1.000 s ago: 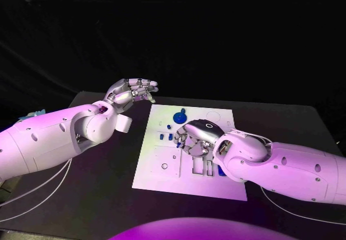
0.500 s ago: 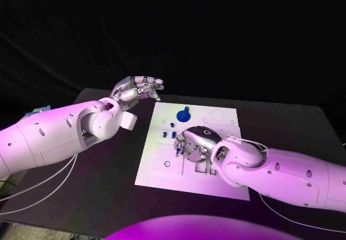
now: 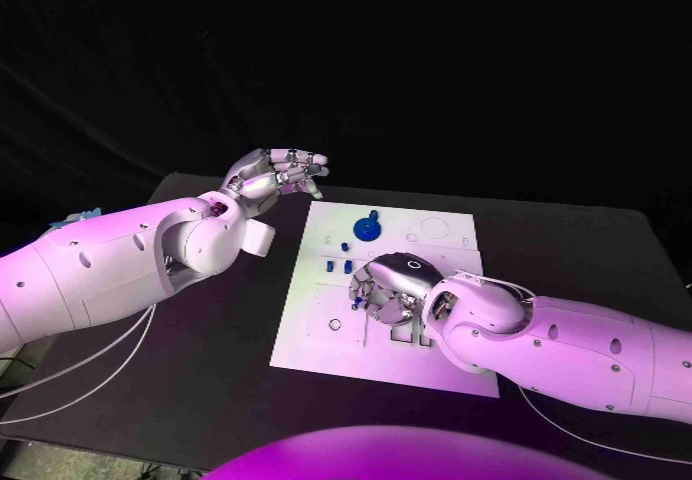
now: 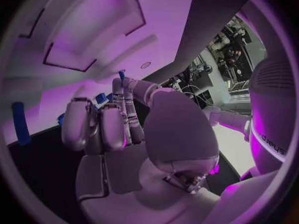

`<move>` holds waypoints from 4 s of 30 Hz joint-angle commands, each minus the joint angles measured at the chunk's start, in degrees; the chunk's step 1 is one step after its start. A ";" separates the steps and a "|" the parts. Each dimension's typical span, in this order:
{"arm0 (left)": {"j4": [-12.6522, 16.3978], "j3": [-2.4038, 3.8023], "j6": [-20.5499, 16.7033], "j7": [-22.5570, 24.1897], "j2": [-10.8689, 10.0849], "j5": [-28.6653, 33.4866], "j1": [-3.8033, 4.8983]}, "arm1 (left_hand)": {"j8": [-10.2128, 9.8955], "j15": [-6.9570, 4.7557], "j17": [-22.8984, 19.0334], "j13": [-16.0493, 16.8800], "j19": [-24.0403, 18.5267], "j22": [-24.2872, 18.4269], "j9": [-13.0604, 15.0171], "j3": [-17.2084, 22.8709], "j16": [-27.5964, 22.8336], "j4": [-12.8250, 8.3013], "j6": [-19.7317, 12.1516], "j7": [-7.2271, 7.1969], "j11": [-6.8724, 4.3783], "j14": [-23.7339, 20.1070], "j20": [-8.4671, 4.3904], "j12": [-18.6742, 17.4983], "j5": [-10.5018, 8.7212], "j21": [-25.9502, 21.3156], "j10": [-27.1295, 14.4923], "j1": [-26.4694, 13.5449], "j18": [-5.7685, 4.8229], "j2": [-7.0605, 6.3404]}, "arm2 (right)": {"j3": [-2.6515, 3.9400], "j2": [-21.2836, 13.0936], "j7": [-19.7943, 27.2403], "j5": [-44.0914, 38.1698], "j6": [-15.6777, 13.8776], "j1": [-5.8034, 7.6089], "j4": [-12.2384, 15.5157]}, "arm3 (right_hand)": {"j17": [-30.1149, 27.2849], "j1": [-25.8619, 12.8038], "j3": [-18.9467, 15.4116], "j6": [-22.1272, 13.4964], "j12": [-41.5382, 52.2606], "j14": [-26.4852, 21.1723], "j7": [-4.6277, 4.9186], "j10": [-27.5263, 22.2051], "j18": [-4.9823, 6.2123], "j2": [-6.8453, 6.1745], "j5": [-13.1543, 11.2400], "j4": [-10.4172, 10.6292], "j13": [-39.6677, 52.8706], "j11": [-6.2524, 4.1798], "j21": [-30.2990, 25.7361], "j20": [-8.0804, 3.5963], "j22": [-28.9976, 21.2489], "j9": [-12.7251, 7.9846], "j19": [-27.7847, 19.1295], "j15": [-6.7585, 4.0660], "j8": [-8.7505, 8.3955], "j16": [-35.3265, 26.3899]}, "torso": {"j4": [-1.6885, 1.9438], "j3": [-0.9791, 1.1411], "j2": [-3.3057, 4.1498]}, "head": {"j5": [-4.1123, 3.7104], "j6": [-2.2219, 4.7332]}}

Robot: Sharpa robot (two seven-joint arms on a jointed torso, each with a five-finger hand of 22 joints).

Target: Assemble the parts on the task board

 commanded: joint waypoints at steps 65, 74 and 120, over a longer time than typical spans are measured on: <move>-0.11 0.01 1.58 -1.29 -0.31 0.20 0.02 | -0.58 0.28 -0.22 -0.18 -0.51 0.20 -0.13 -0.08 -0.60 -0.62 -0.32 0.09 0.47 -0.22 0.35 -0.47 0.18 0.20 -0.12 0.19 -0.03 0.11 | 1.06 -11.92 -2.50 1.21 2.05 4.76 7.20 | -4.98 -4.32 -6.80 -8.87 -3.41 0.58 1.21 -12.10 1.40 -5.43 1.75 2.38 0.38 2.30 -10.35 1.67 3.84 -1.30 -4.18 1.73 -6.86 -0.93 | -0.08 -0.20 -0.08 | -1.71 1.20; -0.10 0.01 2.11 -1.27 -0.14 0.15 0.00 | -0.57 0.29 -0.22 -0.18 -0.54 0.22 -0.12 -0.09 -0.60 -0.61 -0.30 0.08 0.47 -0.21 0.36 -0.47 0.16 0.20 -0.10 0.17 -0.03 0.16 | 1.14 -12.98 -2.65 0.29 8.12 6.03 4.66 | -6.58 -2.61 -11.70 -10.09 -3.31 -0.33 0.86 -16.30 2.05 -5.05 2.41 2.97 -1.10 3.15 -14.56 2.42 2.17 -1.30 -5.69 2.49 -7.81 -1.16 | -0.01 -0.05 0.00 | -2.04 1.27; -0.04 0.01 2.13 -1.34 -0.50 -0.14 -0.01 | -0.55 0.29 -0.21 -0.17 -0.56 0.30 -0.11 -0.14 -0.52 -0.63 -0.24 0.06 0.46 -0.10 0.39 -0.46 0.13 0.25 -0.05 0.13 -0.01 0.27 | 1.11 -10.91 -5.06 -2.35 6.17 5.22 -0.05 | -3.59 0.35 -3.76 -0.03 1.23 1.47 0.39 -5.38 0.07 -0.14 -2.23 3.30 -2.29 0.83 -3.95 0.68 7.05 0.28 0.07 0.53 -4.68 2.84 | -0.07 -0.19 -0.04 | -2.06 0.78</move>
